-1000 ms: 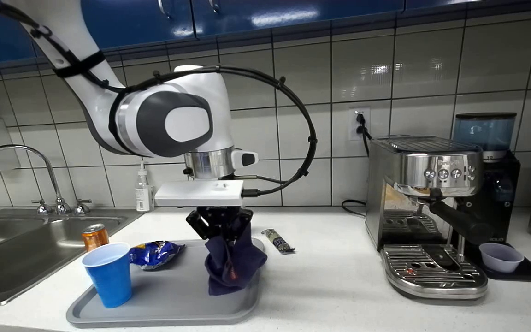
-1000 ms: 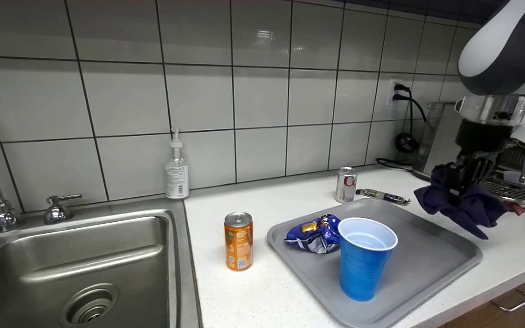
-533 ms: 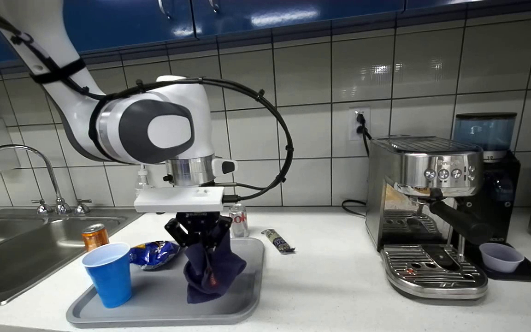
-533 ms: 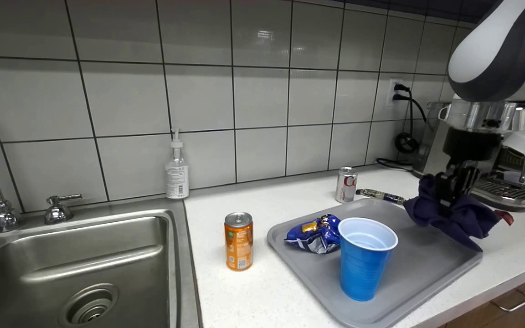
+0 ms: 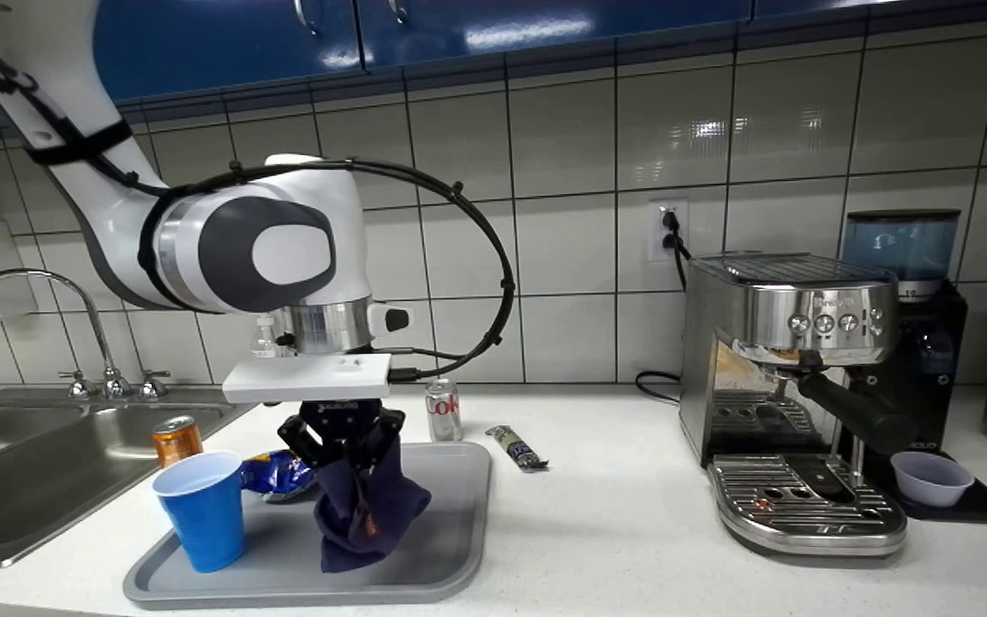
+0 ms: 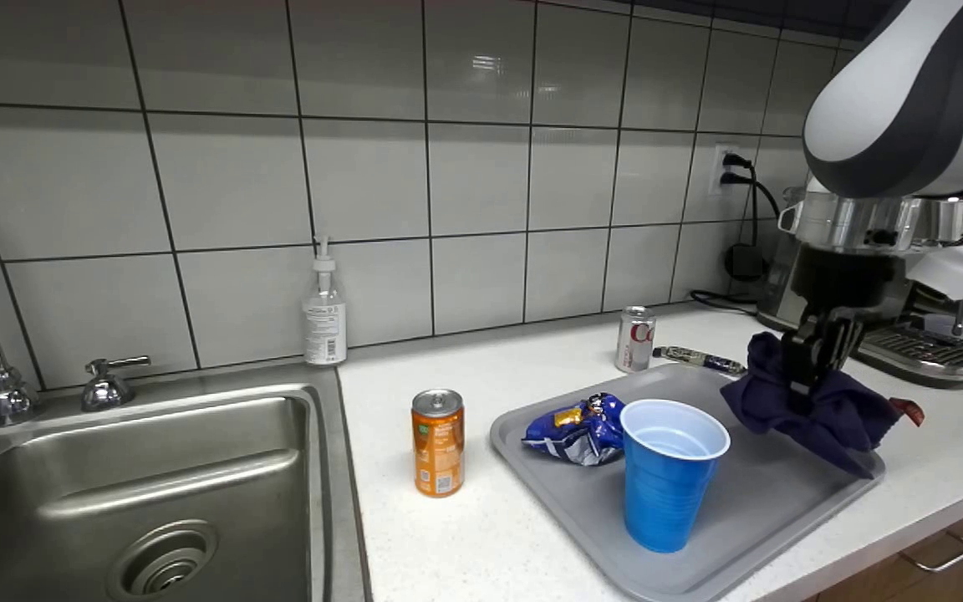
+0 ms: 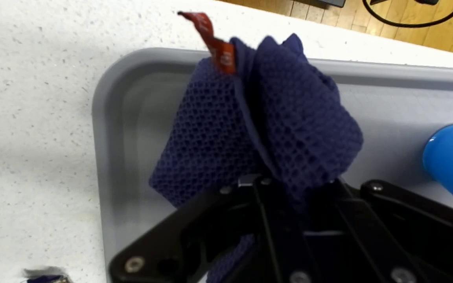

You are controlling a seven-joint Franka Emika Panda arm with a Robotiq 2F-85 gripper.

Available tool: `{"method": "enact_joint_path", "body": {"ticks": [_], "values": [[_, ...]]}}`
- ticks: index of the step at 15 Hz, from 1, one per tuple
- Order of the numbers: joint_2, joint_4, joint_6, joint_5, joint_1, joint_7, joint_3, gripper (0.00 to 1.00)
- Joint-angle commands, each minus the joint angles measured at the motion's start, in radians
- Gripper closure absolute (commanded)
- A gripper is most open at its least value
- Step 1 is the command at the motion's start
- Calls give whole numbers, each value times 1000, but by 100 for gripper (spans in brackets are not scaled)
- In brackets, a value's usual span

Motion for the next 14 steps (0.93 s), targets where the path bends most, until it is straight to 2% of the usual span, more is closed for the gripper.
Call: {"method": "enact_joint_path", "body": {"ticks": [1, 14], "values": [[9, 12, -21, 30, 5, 5, 20, 96], [126, 27, 63, 6, -7, 33, 57, 96]]}}
